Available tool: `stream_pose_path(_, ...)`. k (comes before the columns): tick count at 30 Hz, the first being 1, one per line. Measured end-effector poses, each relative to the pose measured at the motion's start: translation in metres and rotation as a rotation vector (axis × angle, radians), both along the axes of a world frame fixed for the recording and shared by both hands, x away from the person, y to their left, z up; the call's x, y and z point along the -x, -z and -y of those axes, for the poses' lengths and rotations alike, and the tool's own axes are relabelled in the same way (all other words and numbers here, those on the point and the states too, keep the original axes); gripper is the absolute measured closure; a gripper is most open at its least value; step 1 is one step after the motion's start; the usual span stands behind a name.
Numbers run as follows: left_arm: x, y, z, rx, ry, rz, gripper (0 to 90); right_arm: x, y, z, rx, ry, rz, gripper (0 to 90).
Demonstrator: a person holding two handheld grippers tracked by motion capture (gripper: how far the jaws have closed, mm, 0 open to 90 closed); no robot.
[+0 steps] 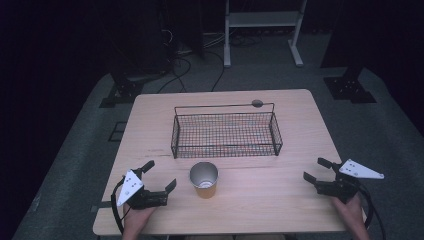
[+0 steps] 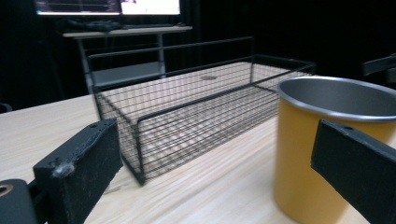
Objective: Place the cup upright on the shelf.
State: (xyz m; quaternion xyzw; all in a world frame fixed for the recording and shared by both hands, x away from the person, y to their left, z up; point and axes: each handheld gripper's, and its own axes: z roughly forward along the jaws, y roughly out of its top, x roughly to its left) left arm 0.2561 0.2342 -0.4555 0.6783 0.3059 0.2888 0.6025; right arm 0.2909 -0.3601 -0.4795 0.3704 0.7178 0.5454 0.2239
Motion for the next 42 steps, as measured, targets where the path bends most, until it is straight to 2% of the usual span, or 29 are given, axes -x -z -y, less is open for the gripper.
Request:
stream_pose_path(3, 0.005, -0.002, 0.004, -0.009, 0.033, -0.002, 1.2, 0.0, 0.0, -0.001, 0.006, 0.001, 0.0, 14.0)
stream_pose_path(12, 0.013, 0.0, 0.011, -0.03, 0.076, -0.013, 1.3, -0.001, 0.0, -0.001, 0.012, 0.002, -0.004, 14.0)
stream_pose_path(25, 0.015, 0.003, 0.039, -0.078, 0.189, -0.034, 1.2, -0.001, 0.0, -0.001, 0.01, 0.002, -0.003, 14.0)
stream_pose_path(34, 0.01, 0.007, 0.056, -0.1, 0.223, -0.056, 1.3, -0.001, 0.0, -0.001, 0.009, 0.0, -0.003, 14.0)
stream_pose_path(38, 0.008, 0.008, 0.061, -0.097, 0.23, -0.062, 1.2, -0.001, 0.0, -0.001, 0.009, -0.001, -0.003, 14.0)
stream_pose_path(42, 0.006, 0.013, 0.07, -0.113, 0.23, -0.077, 1.3, -0.001, 0.0, -0.001, 0.008, -0.002, -0.002, 14.0)
